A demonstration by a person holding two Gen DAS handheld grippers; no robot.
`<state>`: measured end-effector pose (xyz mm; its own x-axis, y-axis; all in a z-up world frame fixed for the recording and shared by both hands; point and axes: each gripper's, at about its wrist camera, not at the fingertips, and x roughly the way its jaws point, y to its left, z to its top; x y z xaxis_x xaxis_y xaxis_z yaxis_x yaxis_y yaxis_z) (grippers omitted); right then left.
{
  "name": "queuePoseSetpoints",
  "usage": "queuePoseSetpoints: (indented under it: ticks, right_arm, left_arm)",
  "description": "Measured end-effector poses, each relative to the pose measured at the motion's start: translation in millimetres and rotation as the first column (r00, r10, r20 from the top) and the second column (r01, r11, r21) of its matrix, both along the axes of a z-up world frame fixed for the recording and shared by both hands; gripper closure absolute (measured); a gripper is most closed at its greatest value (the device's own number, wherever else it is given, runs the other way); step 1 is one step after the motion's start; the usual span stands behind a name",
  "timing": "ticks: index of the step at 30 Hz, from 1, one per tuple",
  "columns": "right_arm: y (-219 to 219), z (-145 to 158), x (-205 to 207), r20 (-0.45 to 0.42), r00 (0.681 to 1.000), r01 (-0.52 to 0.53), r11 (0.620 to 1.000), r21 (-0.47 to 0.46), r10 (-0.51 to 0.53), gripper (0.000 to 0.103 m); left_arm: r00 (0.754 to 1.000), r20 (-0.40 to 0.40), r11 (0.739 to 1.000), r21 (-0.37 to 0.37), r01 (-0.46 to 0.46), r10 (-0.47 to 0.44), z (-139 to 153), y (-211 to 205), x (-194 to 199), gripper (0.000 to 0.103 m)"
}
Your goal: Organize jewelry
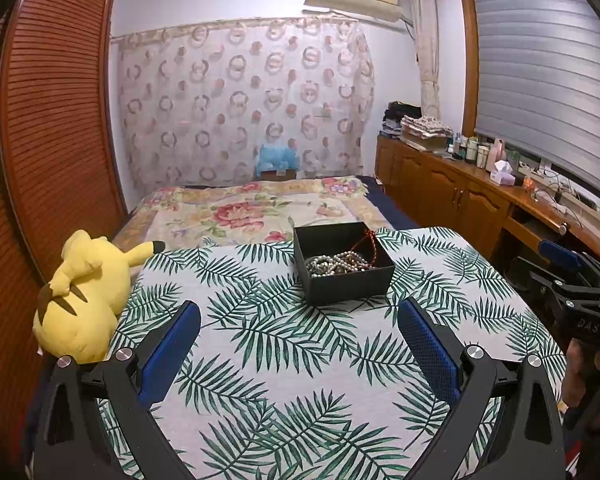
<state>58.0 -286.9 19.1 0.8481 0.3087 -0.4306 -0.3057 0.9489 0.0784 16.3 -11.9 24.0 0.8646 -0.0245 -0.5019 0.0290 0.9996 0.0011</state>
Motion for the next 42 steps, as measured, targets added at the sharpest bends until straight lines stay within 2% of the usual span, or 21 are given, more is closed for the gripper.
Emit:
queuePoseSetpoints:
  ticks: [42]
  right_arm:
    - [3.1,-1.5,-0.2,-0.003,1.0,-0.002,1.0,0.001,0.002,0.003]
  left_arm:
    - [1.0,0.001,1.0,-0.002,0.0,0.0,-0.7,1.2,-0.1,0.008]
